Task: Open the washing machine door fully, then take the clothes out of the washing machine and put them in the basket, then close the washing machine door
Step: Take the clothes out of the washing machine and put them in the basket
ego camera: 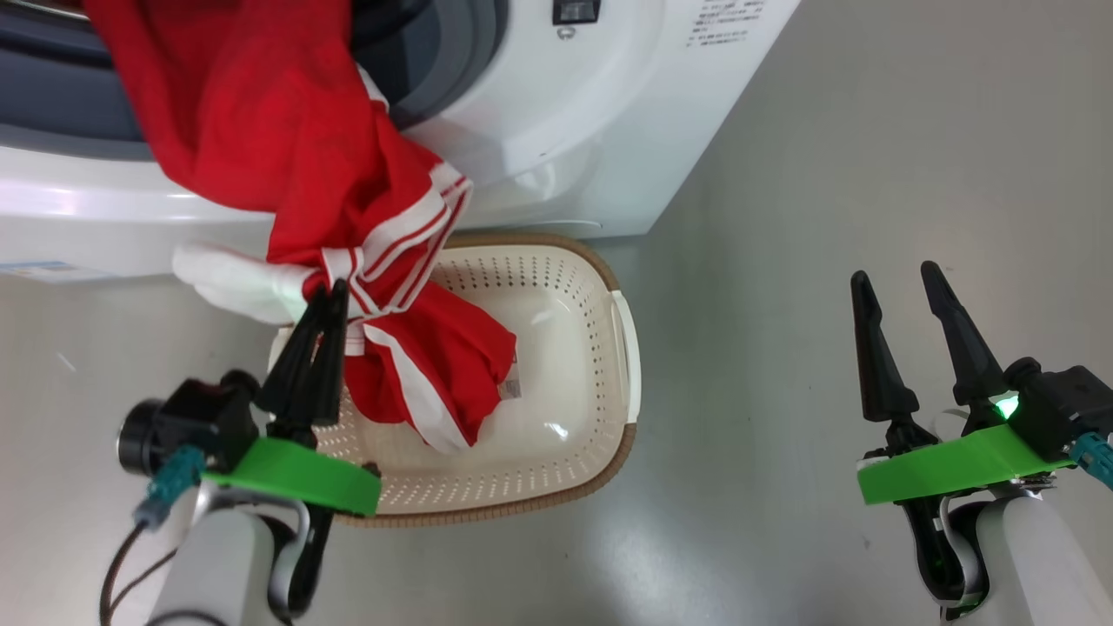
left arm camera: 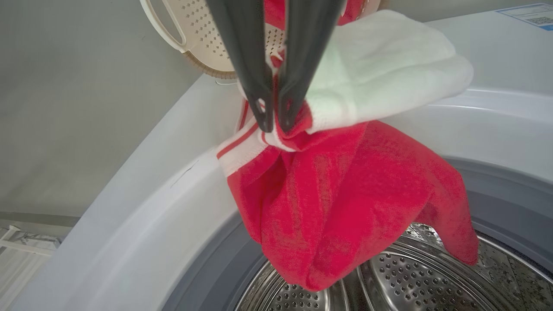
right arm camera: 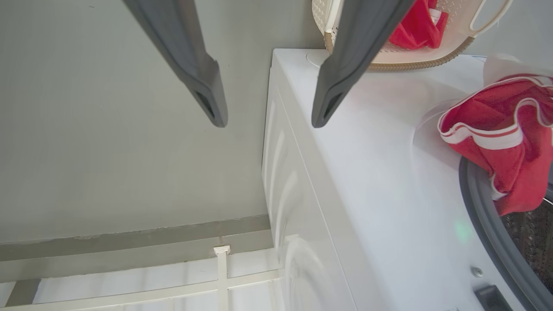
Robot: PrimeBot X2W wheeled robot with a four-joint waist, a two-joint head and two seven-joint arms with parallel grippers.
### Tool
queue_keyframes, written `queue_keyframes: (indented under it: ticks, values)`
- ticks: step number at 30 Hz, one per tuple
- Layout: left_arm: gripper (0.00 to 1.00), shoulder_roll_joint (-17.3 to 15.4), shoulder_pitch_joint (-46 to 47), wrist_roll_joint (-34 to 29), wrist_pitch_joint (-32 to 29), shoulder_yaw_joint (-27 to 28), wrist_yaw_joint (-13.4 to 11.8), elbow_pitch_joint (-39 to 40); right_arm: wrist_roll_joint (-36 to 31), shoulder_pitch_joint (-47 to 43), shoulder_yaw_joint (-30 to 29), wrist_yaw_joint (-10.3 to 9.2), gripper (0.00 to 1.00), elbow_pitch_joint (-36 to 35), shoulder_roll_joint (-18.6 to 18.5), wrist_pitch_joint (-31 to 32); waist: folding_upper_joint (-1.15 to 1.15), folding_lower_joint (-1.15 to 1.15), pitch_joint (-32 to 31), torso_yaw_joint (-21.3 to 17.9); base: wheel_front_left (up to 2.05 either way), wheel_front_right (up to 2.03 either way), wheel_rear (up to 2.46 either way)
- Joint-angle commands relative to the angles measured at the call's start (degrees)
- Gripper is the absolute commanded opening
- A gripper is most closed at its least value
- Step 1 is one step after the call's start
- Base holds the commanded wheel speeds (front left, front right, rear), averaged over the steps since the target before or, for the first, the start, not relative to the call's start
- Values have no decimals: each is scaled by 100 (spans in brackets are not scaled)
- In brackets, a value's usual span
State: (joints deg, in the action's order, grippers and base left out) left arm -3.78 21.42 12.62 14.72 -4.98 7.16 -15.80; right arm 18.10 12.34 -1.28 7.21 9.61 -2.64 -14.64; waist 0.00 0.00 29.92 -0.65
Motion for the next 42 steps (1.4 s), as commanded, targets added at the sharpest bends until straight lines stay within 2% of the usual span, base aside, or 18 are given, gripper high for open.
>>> queue_keyframes:
  ticks: [1, 8, 17, 18, 20, 22, 23, 25, 26, 42]
  values:
    - [0, -182, 185, 11, 28, 82, 33, -88, 42, 58, 148, 28, 100, -138, -23, -36, 0, 0, 149, -68, 0, 0, 0]
    - [0, -383, 868, 140, 28, -55, 33, -1231, 95, 215, 252, 28, 100, -177, -23, -36, 0, 0, 512, -227, 0, 0, 0]
    - [0, -465, 1398, 304, 28, -59, 33, -1950, 148, 295, 297, 28, 100, -207, -23, -36, 0, 0, 719, -301, 0, 0, 0]
    - [4, -476, 1433, 318, 28, -57, 33, -1988, 148, 299, 297, 28, 100, -205, -23, -36, 0, 0, 722, -300, 0, 0, 0]
    - [32, -484, 1471, 336, 28, -56, 33, -2042, 137, 303, 294, 28, 100, -195, -23, -36, 0, 0, 715, -293, 0, 0, 0]
    - [49, -492, 1503, 350, 28, -42, 33, -2043, 128, 316, 289, 28, 100, -187, -23, -36, 0, 0, 710, -284, 0, 0, 0]
    - [74, -492, 1509, 361, 28, -32, 33, -2037, 124, 323, 286, 28, 100, -183, -23, -36, 0, 0, 705, -277, 0, 0, 0]
    - [96, -487, 1510, 376, 28, -23, 33, -2025, 117, 334, 276, 28, 100, -179, -23, -36, 0, 0, 693, -260, 0, 0, 0]
    - [100, -483, 1508, 381, 28, -15, 33, -2012, 113, 337, 271, 28, 100, -178, -23, -36, 0, 0, 688, -250, 0, 0, 0]
    - [100, -403, 1344, 423, 28, 34, 33, -1618, 23, 314, 186, 28, 100, -158, -23, -36, 0, 0, 543, -101, 0, 0, 0]
